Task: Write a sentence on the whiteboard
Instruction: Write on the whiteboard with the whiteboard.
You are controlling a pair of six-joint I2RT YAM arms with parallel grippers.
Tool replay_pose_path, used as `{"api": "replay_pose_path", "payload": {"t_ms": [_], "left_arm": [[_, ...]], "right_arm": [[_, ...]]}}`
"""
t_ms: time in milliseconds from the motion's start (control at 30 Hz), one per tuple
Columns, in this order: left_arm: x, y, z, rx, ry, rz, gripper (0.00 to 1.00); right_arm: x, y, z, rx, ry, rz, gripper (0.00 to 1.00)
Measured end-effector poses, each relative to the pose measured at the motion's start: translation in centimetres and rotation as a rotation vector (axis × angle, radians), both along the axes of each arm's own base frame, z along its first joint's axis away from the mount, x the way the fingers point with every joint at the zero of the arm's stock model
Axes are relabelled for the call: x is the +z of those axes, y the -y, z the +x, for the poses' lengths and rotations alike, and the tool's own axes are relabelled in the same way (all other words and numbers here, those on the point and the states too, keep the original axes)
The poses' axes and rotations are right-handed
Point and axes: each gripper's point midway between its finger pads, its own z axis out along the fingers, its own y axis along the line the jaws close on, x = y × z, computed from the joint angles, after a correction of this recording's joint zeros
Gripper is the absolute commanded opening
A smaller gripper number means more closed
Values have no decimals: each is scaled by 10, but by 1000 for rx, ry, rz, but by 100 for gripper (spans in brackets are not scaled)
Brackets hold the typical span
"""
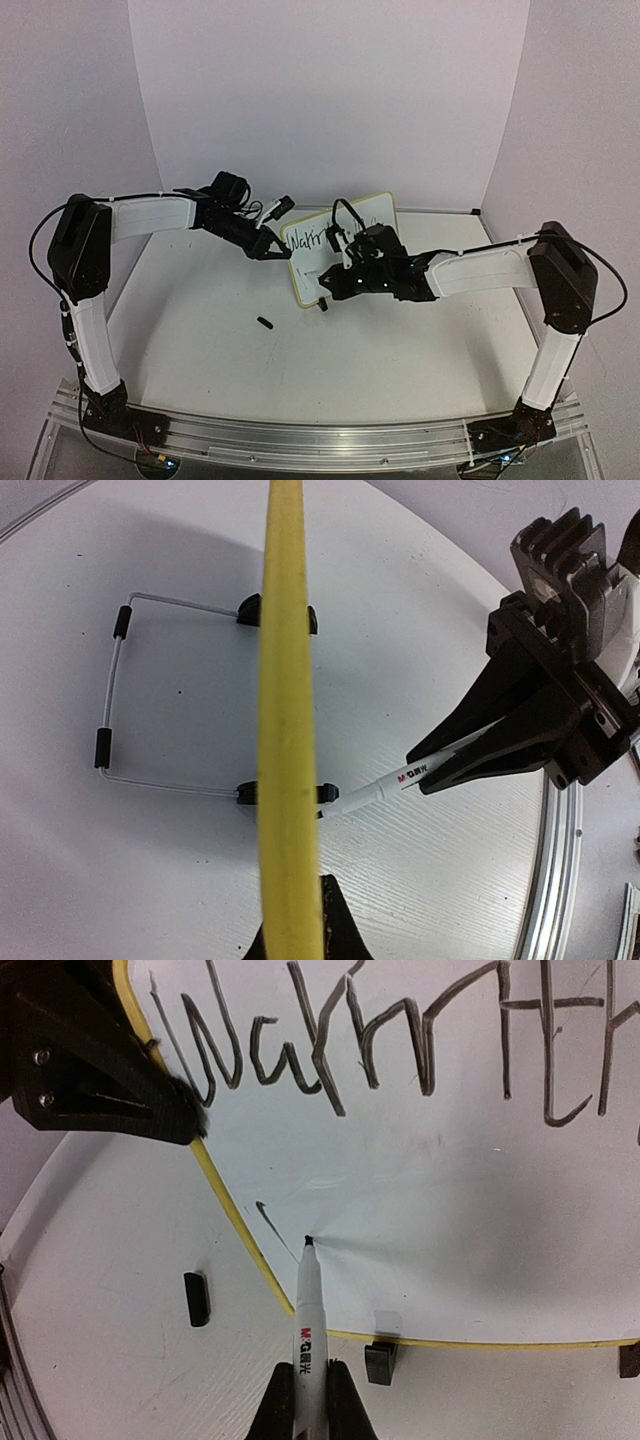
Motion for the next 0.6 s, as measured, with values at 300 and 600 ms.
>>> {"api": "replay_pose_path", "payload": {"t_ms": [300, 600], "left_arm": [[0, 0, 0, 2, -1, 1, 0], [0, 0, 0, 2, -1, 1, 0]], "right_arm": [[-10, -6, -4, 34, -32, -3, 0], [-15, -5, -6, 37, -42, -12, 0]]}}
